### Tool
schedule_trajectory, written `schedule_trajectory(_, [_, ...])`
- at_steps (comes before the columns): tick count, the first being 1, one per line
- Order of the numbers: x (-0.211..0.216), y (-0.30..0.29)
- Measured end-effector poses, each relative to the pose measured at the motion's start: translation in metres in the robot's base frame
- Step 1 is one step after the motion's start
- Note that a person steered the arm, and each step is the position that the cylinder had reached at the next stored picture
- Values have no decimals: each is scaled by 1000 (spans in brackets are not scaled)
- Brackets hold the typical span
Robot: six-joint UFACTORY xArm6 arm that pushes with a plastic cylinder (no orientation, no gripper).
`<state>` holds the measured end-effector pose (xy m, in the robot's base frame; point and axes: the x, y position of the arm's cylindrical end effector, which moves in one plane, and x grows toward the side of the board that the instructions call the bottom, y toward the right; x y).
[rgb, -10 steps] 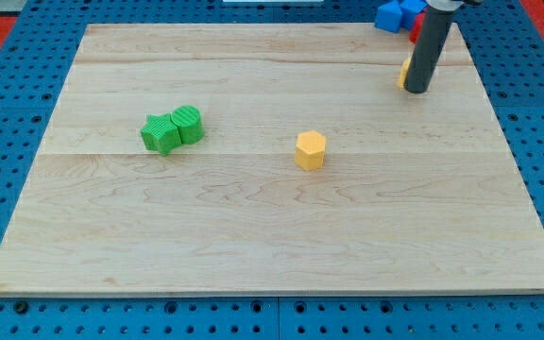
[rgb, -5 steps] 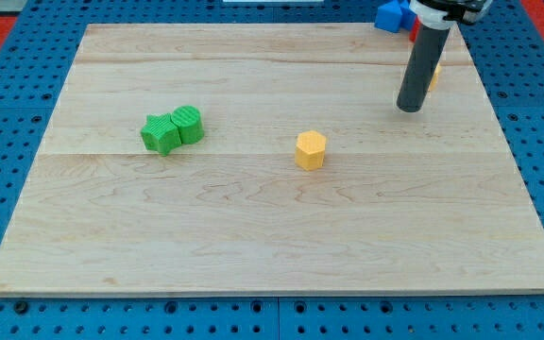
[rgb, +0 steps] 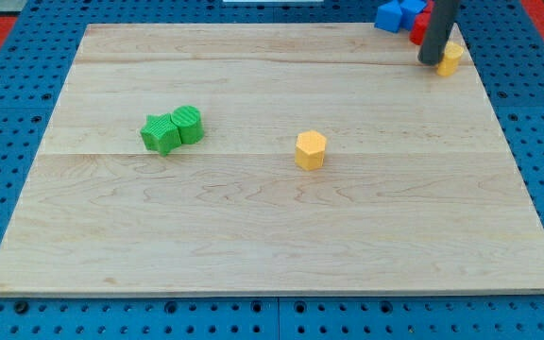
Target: Move the yellow heart to the group of the blocks
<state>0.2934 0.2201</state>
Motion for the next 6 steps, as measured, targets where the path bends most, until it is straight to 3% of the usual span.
schedule_trajectory(1, [31,0])
schedule_trajectory(2, [24,46])
schedule_trajectory(3, [-11,91])
schedule_trajectory(4, [-10,96])
schedule_trajectory(5, [28,113])
schedule_trajectory(6, [32,86])
